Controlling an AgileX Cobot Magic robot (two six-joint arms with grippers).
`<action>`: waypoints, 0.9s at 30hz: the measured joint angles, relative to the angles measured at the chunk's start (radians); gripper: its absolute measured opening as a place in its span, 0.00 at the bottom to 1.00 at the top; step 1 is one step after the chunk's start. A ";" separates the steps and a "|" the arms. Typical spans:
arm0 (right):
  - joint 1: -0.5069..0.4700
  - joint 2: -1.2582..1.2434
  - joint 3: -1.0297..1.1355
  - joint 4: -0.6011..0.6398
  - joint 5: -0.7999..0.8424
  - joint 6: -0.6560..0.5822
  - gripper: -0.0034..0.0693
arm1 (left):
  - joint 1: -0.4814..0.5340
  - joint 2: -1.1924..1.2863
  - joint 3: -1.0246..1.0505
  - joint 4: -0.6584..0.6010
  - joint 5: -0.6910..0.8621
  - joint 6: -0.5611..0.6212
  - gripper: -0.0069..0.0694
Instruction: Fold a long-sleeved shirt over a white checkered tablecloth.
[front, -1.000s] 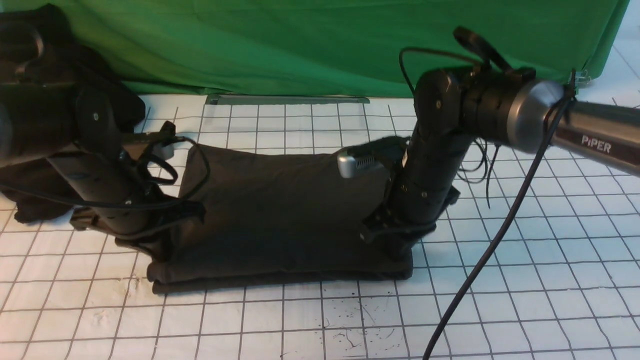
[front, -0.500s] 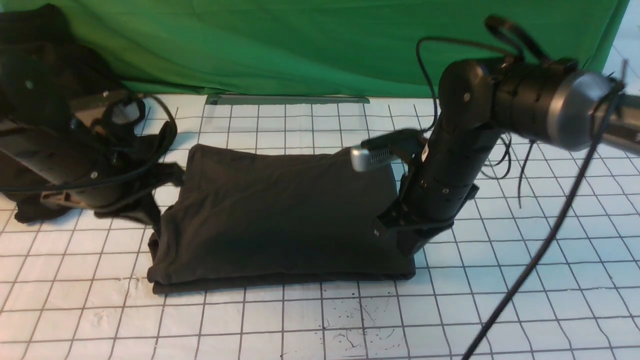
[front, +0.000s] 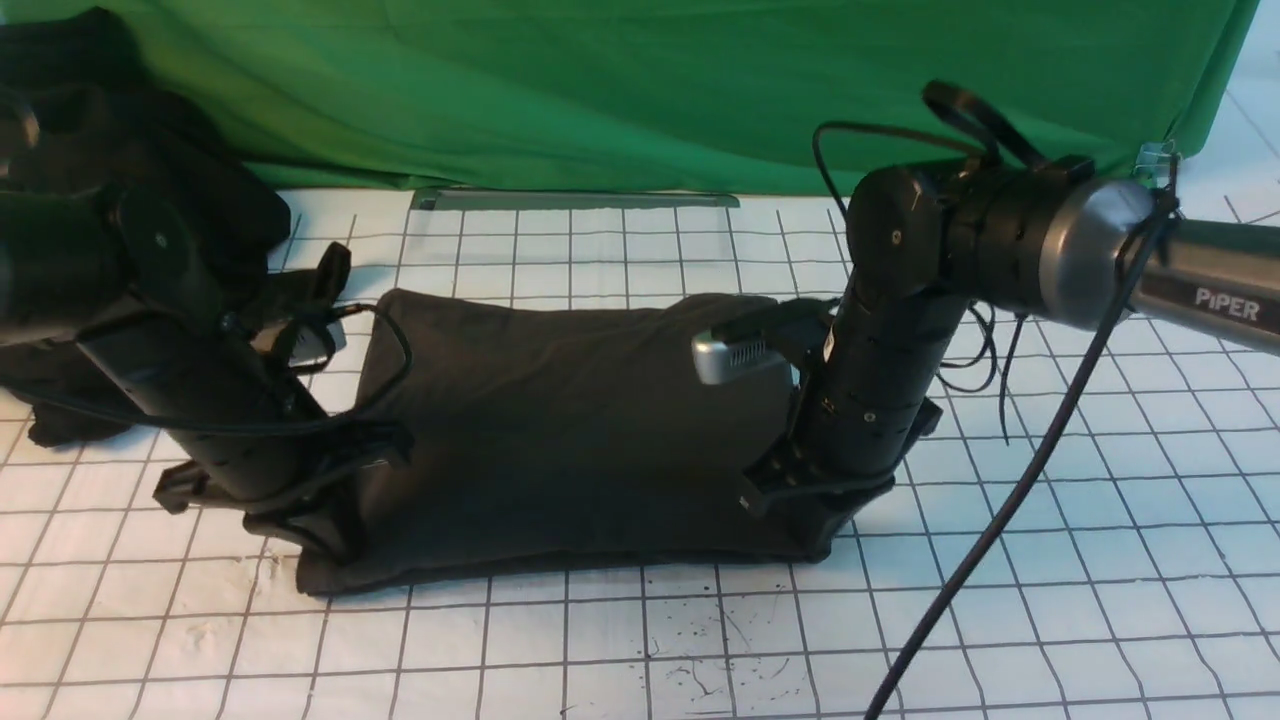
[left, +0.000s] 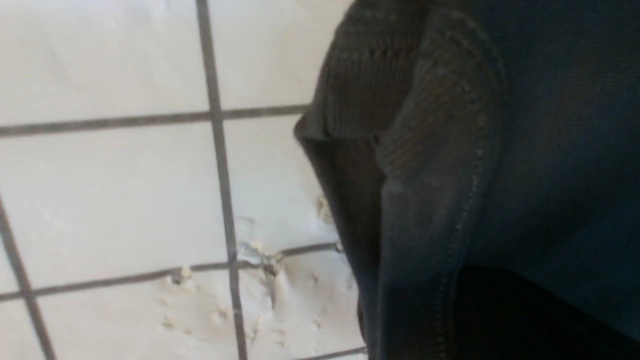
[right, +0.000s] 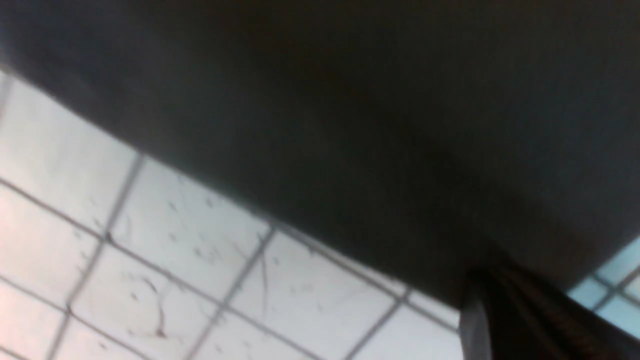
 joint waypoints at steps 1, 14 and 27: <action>0.000 -0.003 0.000 -0.004 0.002 0.000 0.05 | 0.000 0.000 0.000 0.002 0.001 -0.001 0.09; 0.001 -0.856 0.069 -0.035 -0.268 -0.049 0.05 | 0.001 -0.802 0.062 0.038 0.118 -0.004 0.09; 0.001 -1.709 0.924 -0.121 -1.208 -0.106 0.05 | 0.001 -1.545 0.386 0.057 -0.101 -0.131 0.09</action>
